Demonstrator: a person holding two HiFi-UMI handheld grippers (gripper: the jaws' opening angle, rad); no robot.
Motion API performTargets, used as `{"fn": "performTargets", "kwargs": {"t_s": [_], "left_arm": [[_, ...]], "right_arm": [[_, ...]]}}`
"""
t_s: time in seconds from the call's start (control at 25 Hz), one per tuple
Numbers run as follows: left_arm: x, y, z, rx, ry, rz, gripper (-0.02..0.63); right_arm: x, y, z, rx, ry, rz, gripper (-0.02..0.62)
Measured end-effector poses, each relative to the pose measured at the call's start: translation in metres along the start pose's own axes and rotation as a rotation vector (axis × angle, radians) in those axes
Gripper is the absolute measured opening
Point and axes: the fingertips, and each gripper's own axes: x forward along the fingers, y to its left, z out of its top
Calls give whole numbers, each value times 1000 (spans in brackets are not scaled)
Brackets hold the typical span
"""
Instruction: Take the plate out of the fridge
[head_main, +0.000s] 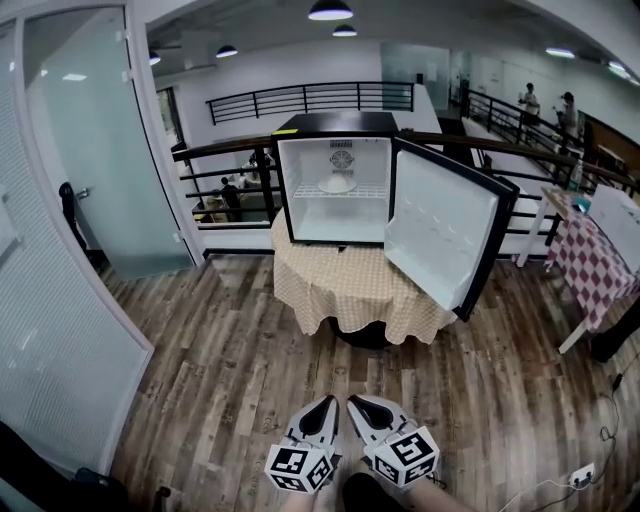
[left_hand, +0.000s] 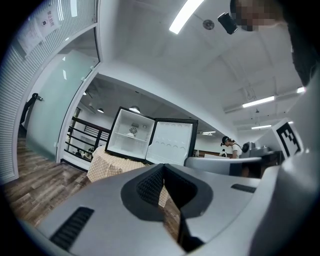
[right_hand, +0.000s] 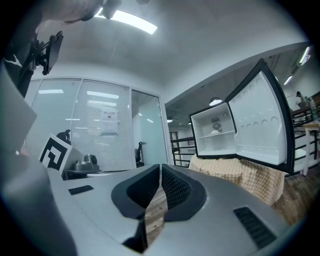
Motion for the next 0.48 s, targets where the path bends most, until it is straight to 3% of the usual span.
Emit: {"fn": "performTargets", "kwargs": {"t_s": [0.48], "left_arm": [[99, 49, 32, 21, -16, 0, 8]], "right_arm": [[79, -73, 33, -17, -27, 27, 37]]}}
